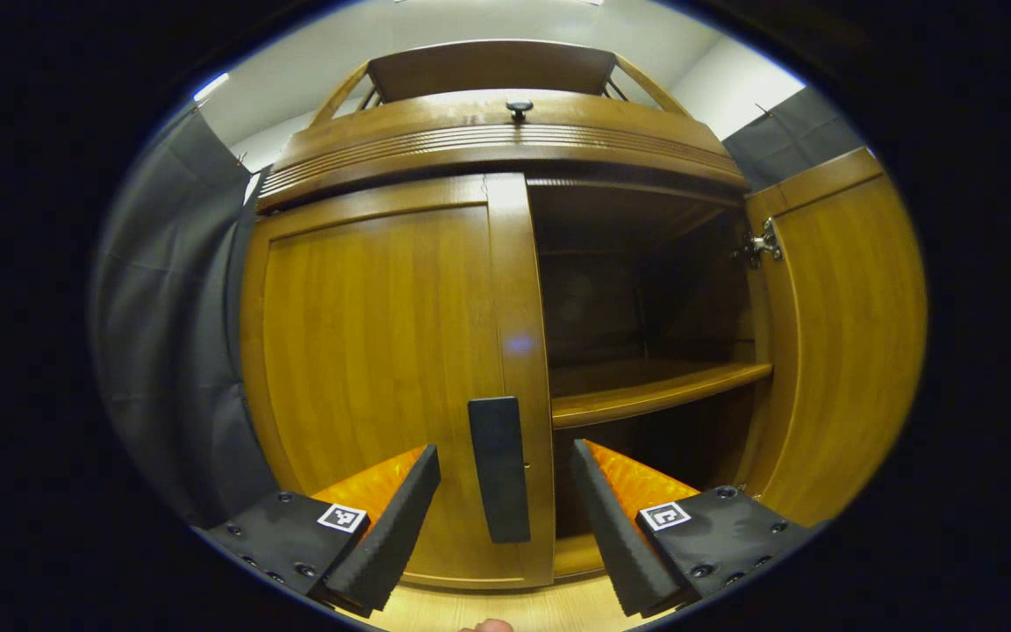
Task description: Open the right door of the double-door shoe cabinet with the right hand, and open the left door with the left hand.
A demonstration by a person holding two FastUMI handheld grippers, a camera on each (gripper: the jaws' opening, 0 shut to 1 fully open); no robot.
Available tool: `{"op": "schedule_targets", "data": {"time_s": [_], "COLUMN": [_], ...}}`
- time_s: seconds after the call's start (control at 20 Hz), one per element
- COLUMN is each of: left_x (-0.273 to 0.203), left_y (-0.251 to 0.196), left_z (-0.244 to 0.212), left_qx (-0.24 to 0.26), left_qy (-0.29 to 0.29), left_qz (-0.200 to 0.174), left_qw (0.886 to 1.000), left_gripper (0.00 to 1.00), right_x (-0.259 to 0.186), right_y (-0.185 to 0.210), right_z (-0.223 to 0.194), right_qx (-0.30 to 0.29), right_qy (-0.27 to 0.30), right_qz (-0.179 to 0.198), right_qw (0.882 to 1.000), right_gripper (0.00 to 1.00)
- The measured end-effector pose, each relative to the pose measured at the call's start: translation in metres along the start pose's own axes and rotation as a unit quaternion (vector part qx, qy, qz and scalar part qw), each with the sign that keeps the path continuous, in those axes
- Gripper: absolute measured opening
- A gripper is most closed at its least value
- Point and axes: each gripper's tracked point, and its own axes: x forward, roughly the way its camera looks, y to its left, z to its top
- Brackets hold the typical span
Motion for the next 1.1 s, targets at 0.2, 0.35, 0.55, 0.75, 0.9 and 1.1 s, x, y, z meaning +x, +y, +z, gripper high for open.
{"op": "schedule_targets", "data": {"time_s": [0.2,0.35,0.55,0.75,0.9,1.1], "left_x": [0.021,0.029,0.031,0.031,0.029,0.031], "left_y": [0.002,0.003,0.003,0.000,0.004,0.004], "left_z": [-0.014,-0.019,-0.022,-0.021,-0.023,-0.024], "left_qx": [-0.007,-0.013,-0.016,-0.029,-0.038,-0.045], "left_qy": [0.008,0.012,0.010,0.007,0.008,0.013], "left_qz": [0.003,-0.001,-0.006,-0.023,-0.022,-0.014], "left_qw": [1.000,1.000,1.000,0.999,0.999,0.999], "left_gripper": [0.97,0.97,0.91,0.72,0.54,0.36], "right_x": [-0.008,-0.007,-0.004,0.003,0.004,0.005], "right_y": [-0.014,-0.018,-0.020,-0.014,-0.011,-0.007], "right_z": [0.003,0.003,0.003,0.002,0.001,-0.003], "right_qx": [-0.009,-0.008,-0.009,-0.010,-0.013,-0.009], "right_qy": [-0.005,-0.005,-0.005,-0.004,-0.002,0.001], "right_qz": [-0.021,-0.030,-0.035,-0.030,-0.027,-0.027], "right_qw": [1.000,1.000,0.999,0.999,1.000,1.000], "right_gripper": [0.87,0.87,0.87,0.87,0.87,0.87]}}
